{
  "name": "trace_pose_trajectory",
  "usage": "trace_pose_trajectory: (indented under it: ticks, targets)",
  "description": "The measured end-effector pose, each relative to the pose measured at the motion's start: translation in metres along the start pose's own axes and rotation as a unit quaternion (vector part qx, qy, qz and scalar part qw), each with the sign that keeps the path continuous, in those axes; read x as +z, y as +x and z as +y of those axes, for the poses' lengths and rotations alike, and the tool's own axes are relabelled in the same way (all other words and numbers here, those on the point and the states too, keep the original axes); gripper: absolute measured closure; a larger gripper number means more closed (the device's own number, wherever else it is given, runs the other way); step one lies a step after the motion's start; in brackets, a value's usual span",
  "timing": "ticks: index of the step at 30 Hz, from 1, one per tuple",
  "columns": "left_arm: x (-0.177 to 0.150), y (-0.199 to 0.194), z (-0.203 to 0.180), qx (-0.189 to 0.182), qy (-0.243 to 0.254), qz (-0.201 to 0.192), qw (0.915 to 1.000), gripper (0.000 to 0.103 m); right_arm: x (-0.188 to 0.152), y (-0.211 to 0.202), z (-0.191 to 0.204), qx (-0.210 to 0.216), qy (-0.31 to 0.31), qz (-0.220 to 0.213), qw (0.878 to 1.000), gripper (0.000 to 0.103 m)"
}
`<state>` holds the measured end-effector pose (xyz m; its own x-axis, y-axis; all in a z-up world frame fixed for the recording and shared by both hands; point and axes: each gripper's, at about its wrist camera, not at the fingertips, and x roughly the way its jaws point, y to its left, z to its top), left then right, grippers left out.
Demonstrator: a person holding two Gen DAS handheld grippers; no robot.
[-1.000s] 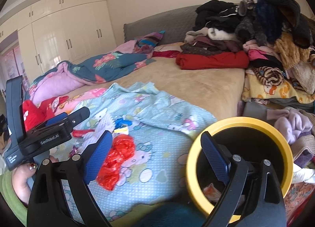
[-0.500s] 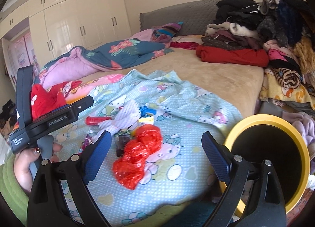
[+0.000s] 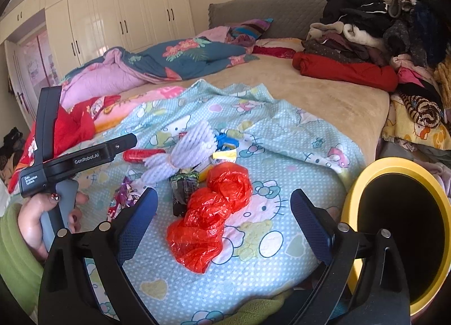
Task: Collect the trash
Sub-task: 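Move both tools back over the remaining trash on the bed, then grasp the white mesh net with the left tool while the right tool grasps the red plastic bag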
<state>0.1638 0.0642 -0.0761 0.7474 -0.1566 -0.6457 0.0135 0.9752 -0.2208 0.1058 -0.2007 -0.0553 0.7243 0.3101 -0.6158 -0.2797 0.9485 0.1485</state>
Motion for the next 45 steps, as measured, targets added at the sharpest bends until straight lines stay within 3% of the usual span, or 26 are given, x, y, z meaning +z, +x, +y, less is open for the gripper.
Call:
trace_pose_trajectory:
  ticks: [4, 11, 22, 26, 33, 36, 40, 42, 45]
  targets:
    - [-0.002, 0.016, 0.009, -0.01, -0.018, 0.024, 0.9995, 0.011, -0.003, 0.016, 0.002, -0.006, -0.004, 0.019, 1.0, 0.011]
    - [-0.002, 0.041, 0.015, -0.041, -0.048, 0.062, 0.9961, 0.022, -0.006, 0.038, 0.002, -0.012, 0.008, 0.046, 0.999, 0.011]
    - [-0.005, 0.067, 0.008, -0.046, -0.052, 0.097, 0.9929, 0.035, -0.009, 0.073, 0.002, -0.012, 0.027, 0.089, 0.996, 0.015]
    - [-0.007, 0.071, 0.007, -0.056, -0.061, 0.105, 0.9911, 0.037, -0.013, 0.086, -0.001, -0.008, 0.036, 0.118, 0.992, 0.027]
    - [-0.008, 0.08, 0.013, -0.089, -0.092, 0.121, 0.9843, 0.037, -0.019, 0.095, -0.003, 0.023, 0.047, 0.148, 0.988, 0.06]
    - [-0.009, 0.082, 0.013, -0.092, -0.096, 0.122, 0.9835, 0.037, -0.02, 0.094, -0.003, 0.027, 0.047, 0.149, 0.987, 0.062]
    - [-0.009, 0.082, 0.011, -0.11, -0.106, 0.123, 0.9805, 0.062, -0.02, 0.093, -0.007, 0.034, 0.061, 0.146, 0.987, 0.066]
    - [-0.008, 0.08, 0.006, -0.108, -0.099, 0.123, 0.9815, 0.067, -0.02, 0.091, -0.01, 0.033, 0.066, 0.143, 0.987, 0.067]
    - [-0.007, 0.074, 0.002, -0.105, -0.091, 0.118, 0.9831, 0.081, -0.019, 0.087, -0.012, 0.034, 0.07, 0.137, 0.988, 0.068]
